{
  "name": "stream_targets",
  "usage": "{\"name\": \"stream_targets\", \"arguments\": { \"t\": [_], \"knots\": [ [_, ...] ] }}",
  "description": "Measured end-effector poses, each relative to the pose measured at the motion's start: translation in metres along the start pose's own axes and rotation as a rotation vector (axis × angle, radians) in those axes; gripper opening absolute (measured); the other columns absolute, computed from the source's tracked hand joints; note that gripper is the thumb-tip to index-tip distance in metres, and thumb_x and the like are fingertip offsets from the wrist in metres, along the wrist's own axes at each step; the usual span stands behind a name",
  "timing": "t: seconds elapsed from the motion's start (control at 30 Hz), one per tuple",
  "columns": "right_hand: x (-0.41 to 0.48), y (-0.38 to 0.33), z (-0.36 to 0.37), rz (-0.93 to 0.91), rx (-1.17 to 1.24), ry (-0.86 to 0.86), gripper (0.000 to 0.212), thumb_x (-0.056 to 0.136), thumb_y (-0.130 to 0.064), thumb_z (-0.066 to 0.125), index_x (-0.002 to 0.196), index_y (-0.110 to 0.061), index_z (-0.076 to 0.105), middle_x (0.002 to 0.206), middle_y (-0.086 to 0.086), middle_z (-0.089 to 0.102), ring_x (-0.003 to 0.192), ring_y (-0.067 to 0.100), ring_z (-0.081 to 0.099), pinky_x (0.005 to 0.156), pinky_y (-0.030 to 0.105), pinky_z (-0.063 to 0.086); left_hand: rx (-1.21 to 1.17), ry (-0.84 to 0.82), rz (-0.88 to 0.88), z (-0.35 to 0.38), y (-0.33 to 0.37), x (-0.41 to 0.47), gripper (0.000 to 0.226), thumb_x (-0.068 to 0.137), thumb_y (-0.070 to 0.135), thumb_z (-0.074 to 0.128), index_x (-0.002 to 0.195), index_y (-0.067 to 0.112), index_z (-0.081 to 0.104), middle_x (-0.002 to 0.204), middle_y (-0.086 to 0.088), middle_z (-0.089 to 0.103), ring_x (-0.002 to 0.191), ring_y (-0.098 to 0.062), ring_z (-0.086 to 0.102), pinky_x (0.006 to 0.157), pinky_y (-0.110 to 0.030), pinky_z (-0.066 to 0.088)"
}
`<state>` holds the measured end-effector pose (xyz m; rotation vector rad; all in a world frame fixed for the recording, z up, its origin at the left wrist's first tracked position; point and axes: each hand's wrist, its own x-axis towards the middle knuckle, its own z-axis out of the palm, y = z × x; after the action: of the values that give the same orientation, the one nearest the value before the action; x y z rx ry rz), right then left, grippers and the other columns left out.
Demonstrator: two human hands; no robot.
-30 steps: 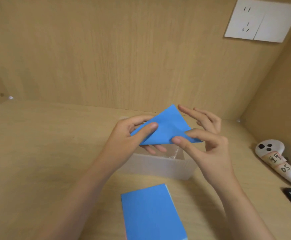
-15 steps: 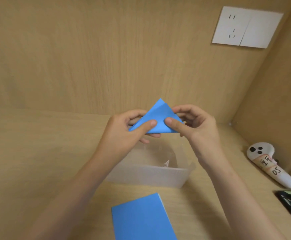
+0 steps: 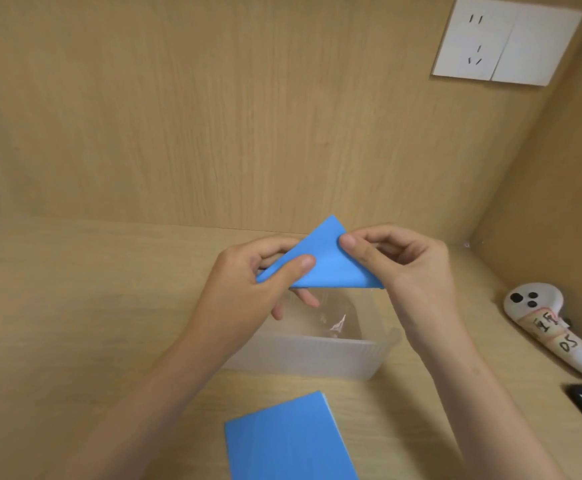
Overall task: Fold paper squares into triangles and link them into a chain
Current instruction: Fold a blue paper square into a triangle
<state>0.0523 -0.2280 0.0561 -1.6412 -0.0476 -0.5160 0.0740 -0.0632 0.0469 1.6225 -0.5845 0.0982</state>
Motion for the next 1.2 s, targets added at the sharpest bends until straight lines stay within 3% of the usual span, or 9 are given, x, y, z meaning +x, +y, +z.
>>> {"name": "stream_targets", "arguments": {
  "t": [0.27, 0.87, 1.2],
  "knots": [
    [-0.003, -0.002, 0.005, 0.0, 0.033, 0.021, 0.009, 0.079, -0.014, 0.073, 0.072, -0.008, 0.071, 0.06, -0.007, 0.067, 0.053, 0.0, 0.054, 0.049, 0.008, 0.036, -0.022, 0.007, -0.026, 0.0, -0.001, 0.0, 0.014, 0.09, 0.006, 0.058, 0.087, 0.016, 0.068, 0.058, 0.005, 0.07, 0.039, -0.003, 0.054, 0.042, -0.02, 0.041],
    [-0.007, -0.002, 0.011, -0.032, 0.037, 0.047, 0.011, 0.081, -0.015, 0.07, 0.072, -0.008, 0.07, 0.061, -0.005, 0.066, 0.051, -0.002, 0.051, 0.05, 0.007, 0.034, -0.014, 0.017, -0.038, -0.004, -0.005, -0.001, 0.013, 0.089, 0.015, 0.06, 0.084, 0.021, 0.07, 0.058, -0.004, 0.07, 0.036, -0.01, 0.042, 0.045, -0.018, 0.04],
    [-0.009, -0.004, 0.011, -0.032, 0.065, 0.044, 0.01, 0.082, -0.012, 0.069, 0.074, -0.006, 0.069, 0.061, -0.007, 0.066, 0.05, -0.002, 0.053, 0.049, 0.006, 0.035, -0.046, 0.027, -0.039, -0.001, -0.003, -0.002, 0.013, 0.088, 0.012, 0.06, 0.083, 0.018, 0.07, 0.056, -0.005, 0.069, 0.035, -0.006, 0.044, 0.042, -0.018, 0.039]
  ]
}}
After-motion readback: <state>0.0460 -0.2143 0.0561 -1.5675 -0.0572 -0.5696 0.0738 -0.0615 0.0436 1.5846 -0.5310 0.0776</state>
